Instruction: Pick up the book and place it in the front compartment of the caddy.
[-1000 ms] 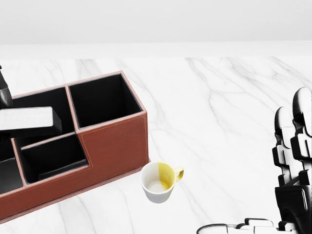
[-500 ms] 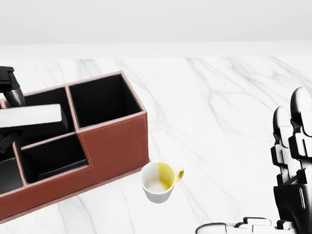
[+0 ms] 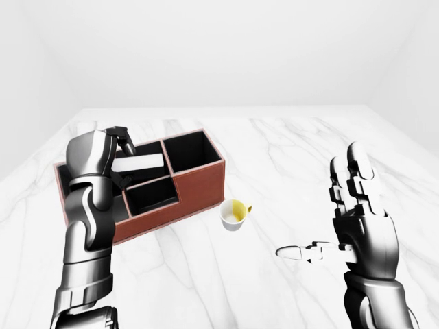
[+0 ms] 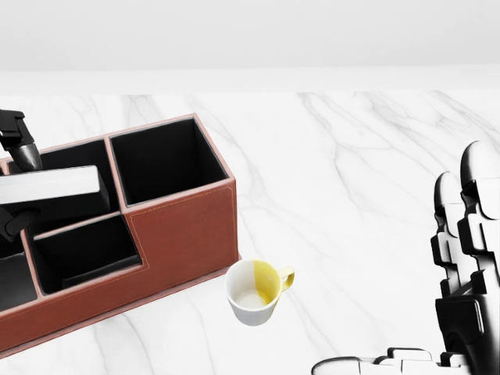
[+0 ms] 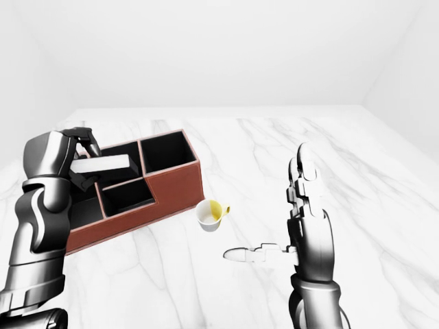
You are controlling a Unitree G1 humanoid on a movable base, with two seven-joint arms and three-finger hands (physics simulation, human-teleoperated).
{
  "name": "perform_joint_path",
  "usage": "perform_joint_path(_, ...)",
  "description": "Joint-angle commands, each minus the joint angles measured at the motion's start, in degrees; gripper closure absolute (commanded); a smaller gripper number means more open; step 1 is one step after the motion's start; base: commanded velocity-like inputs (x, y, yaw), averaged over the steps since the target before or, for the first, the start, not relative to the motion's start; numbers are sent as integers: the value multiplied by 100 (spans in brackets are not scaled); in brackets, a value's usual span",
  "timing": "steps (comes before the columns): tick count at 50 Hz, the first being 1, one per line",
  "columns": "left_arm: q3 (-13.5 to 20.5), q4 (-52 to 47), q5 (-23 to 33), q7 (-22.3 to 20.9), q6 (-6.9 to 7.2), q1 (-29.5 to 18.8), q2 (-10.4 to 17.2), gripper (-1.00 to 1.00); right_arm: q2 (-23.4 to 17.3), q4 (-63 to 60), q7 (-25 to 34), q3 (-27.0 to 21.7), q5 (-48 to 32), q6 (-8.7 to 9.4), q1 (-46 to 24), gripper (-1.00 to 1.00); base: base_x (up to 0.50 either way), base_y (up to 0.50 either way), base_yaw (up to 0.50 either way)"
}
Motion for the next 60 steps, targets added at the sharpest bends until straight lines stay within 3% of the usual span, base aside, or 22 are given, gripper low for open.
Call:
perform_joint_path(1, 41, 248, 70, 421, 0, -105, 47, 100, -7, -16, -11, 33, -27, 0, 4, -100, 0, 0, 0)
perform_joint_path(24, -2, 507, -186, 671, 0, -300, 98, 100, -58, 74, -71, 135, -83, 0, -72, -100, 0, 0, 0)
perform_joint_path(39, -80, 838, -365, 1055, 0, -398, 78, 100, -76, 123, -66, 136, -78, 0, -69, -100, 0, 0, 0)
perform_joint_path(60, -238, 2077, -463, 1780, 0, -553, 95, 100, -91, 112, -102, 215, -136, 0, -48, -100, 0, 0, 0)
